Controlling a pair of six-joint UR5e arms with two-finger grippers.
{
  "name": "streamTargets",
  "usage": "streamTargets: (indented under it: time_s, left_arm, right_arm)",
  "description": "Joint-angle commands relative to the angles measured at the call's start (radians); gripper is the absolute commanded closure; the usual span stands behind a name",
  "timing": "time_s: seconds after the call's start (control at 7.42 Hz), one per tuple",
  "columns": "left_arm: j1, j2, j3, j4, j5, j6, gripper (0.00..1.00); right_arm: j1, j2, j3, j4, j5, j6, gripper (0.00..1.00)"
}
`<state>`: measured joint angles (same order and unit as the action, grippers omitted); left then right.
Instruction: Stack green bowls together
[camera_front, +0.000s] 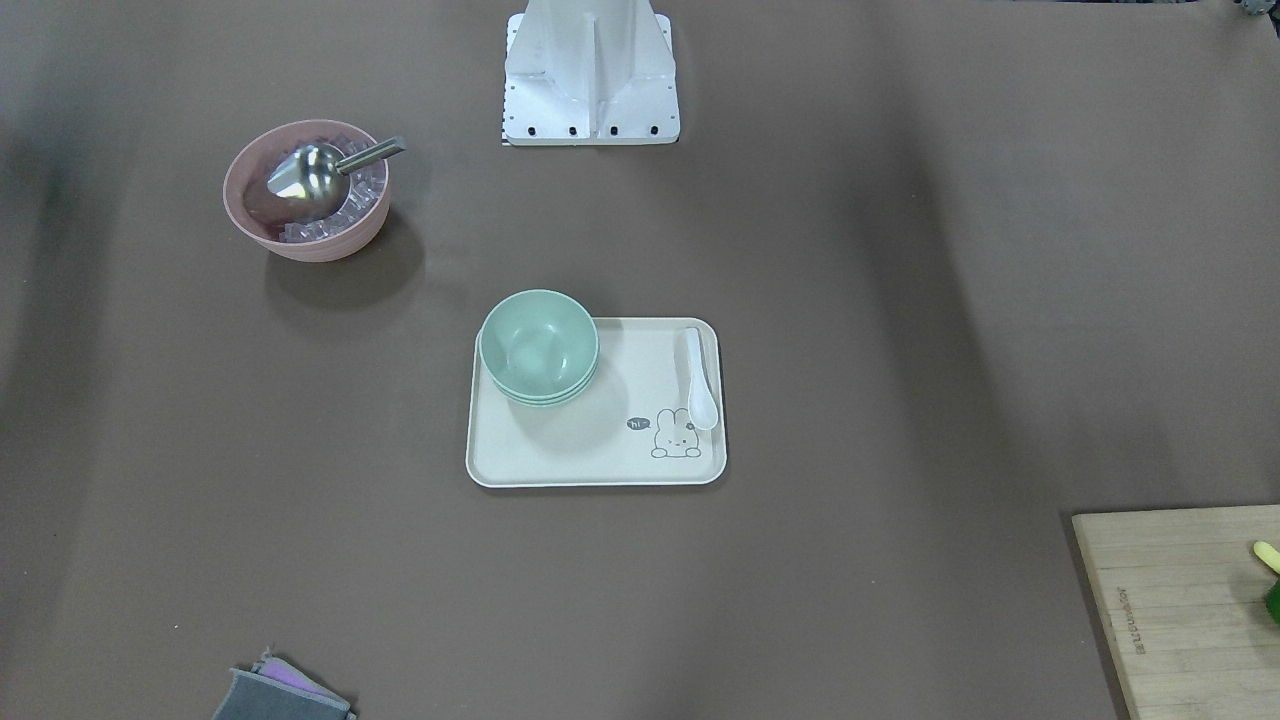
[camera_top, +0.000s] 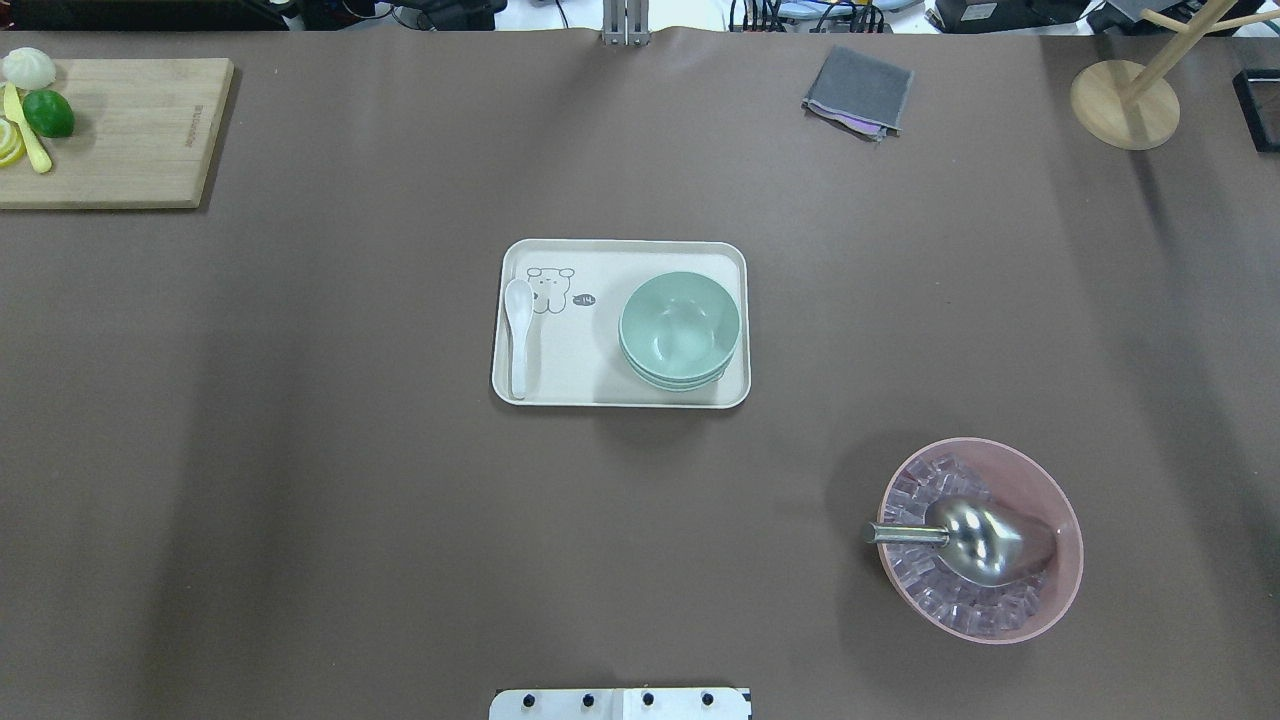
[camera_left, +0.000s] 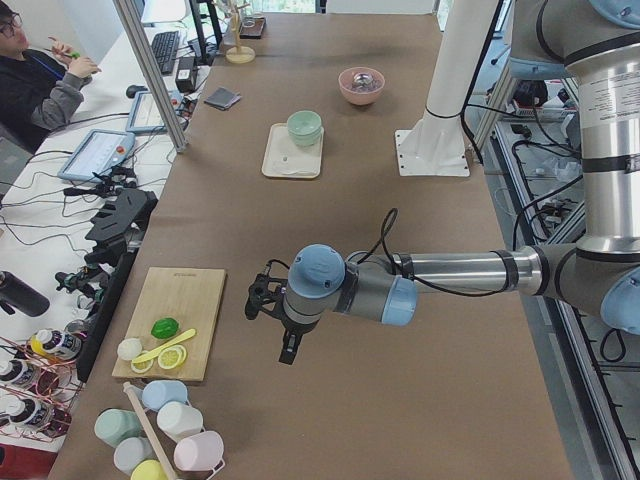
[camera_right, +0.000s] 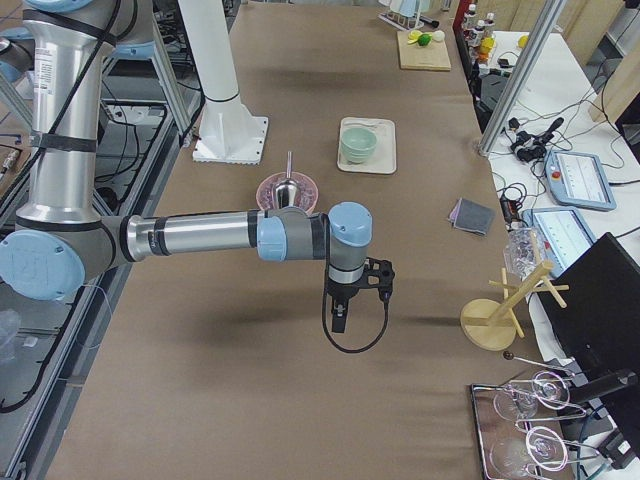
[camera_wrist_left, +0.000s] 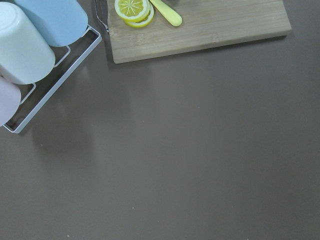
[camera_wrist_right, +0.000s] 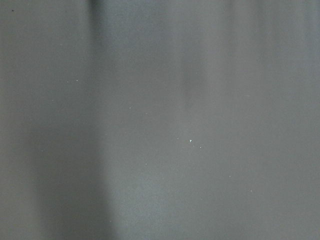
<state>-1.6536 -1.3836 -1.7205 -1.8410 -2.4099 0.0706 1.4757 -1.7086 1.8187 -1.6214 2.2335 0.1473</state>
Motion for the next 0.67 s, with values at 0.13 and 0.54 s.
streamTargets:
  time_s: [0.13,0.54]
  left_arm:
    - [0.000,0.000,-0.004,0.000,0.000,0.000,0.02]
    - [0.000,0.000,-0.010,0.002,-0.025,-0.002,0.02]
  right_arm:
    - [0.000,0.000,-0.004,0.000,0.001,0.000,0.00]
    - [-0.003,0.000,-0.015,0.000,0.001,0.002,0.00]
